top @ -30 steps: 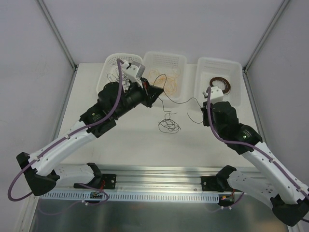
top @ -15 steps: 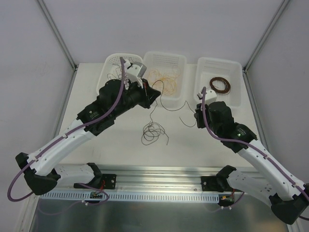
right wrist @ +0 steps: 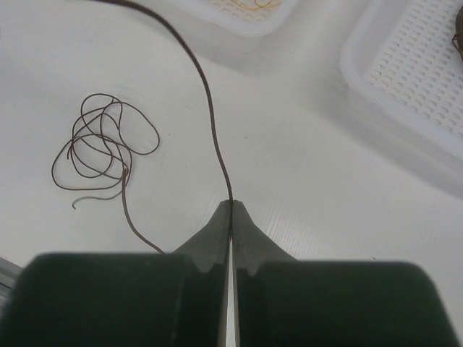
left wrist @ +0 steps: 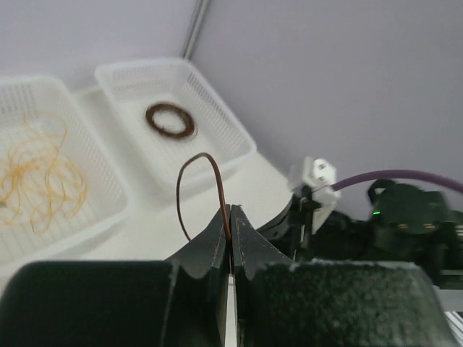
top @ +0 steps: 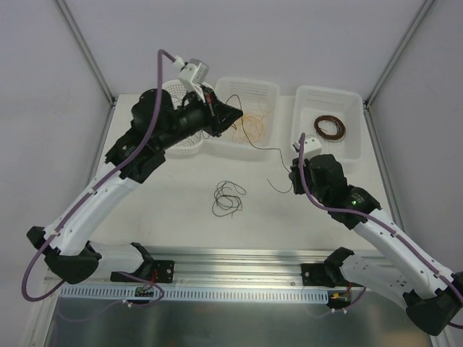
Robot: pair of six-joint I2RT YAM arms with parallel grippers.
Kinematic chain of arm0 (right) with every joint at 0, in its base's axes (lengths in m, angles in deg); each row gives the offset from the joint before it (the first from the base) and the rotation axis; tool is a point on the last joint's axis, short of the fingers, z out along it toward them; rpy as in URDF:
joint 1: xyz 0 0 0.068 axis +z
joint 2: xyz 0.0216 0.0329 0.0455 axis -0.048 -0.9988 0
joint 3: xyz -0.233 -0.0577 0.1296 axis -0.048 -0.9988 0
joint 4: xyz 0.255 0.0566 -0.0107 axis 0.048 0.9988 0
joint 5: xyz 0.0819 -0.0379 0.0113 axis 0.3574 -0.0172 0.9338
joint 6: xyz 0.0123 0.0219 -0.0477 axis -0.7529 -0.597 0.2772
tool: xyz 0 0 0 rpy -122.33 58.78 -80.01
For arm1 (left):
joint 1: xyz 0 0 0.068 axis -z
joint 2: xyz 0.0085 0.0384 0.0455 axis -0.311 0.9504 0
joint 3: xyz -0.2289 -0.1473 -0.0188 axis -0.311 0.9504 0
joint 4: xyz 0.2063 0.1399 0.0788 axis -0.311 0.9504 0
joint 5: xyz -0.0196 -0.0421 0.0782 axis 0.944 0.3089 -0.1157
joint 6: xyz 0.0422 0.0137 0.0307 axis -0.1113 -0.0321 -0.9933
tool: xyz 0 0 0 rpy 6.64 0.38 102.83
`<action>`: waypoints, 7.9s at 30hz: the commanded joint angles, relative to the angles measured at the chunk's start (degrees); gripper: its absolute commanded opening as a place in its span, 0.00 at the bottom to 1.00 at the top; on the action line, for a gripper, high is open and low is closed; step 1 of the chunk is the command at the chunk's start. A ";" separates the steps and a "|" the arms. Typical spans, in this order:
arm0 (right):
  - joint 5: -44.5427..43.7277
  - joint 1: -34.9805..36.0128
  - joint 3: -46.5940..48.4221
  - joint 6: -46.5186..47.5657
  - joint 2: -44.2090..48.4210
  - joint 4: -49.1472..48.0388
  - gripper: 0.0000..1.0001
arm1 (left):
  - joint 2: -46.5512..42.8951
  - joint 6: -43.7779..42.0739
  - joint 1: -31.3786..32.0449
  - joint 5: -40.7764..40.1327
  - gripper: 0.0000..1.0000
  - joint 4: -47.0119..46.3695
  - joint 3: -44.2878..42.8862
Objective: Untangle the cables
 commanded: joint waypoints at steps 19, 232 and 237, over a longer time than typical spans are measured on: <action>1.04 -0.80 -4.50 -0.81 4.18 -4.40 0.72 | 20.29 3.99 2.43 10.78 0.00 -1.53 3.41; 2.63 14.68 27.82 -4.68 -2.41 -0.28 0.00 | 23.11 30.79 9.56 -34.73 0.55 -45.23 54.21; -5.71 14.67 31.60 0.07 -0.56 4.73 0.01 | 18.55 32.55 5.69 -36.67 0.54 -35.82 56.59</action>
